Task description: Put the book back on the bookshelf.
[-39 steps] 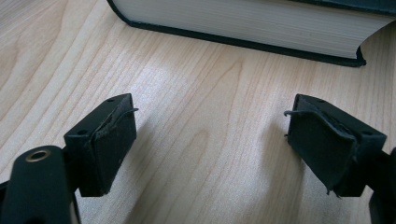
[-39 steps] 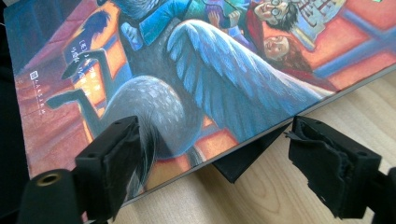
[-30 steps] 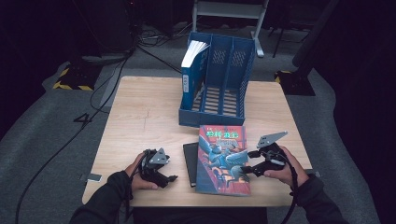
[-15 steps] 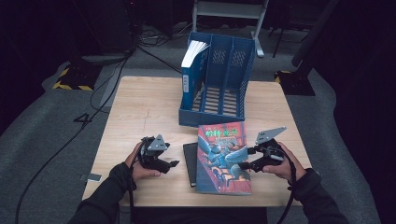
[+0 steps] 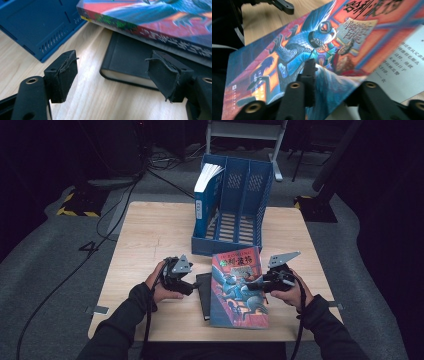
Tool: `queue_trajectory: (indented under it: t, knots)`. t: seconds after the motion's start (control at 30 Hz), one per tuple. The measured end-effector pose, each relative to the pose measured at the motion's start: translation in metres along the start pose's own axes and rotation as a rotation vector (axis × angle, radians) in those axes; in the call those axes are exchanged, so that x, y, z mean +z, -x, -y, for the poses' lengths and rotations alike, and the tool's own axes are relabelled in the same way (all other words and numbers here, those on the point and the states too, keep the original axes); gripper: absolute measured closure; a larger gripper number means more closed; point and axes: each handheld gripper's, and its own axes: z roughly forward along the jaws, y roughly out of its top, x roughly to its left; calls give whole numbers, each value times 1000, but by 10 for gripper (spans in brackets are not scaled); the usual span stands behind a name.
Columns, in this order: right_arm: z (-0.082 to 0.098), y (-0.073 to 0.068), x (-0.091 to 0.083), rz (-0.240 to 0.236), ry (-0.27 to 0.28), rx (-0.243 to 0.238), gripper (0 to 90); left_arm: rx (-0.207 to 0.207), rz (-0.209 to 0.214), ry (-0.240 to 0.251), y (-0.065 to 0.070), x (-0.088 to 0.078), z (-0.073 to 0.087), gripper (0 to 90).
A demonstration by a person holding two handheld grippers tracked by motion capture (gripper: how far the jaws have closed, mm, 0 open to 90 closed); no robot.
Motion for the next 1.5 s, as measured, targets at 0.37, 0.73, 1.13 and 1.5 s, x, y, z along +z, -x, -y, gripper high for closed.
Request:
queue_trajectory:
  t: [0.37, 0.73, 1.13, 1.5]
  knots:
    - [4, -4, 4, 13, 84, -62, 807, -12, -23, -22, -12, 15, -6, 256]
    - [4, -10, 6, 32, 147, -118, 839, -1, -36, -29, -16, 24, -13, 311]
    - [1, -16, 6, 14, 213, -175, 867, -22, -43, -35, -22, 29, -10, 359]
    - [-3, -14, -7, -4, 287, -172, 857, -27, 23, 99, -28, 13, -22, 663]
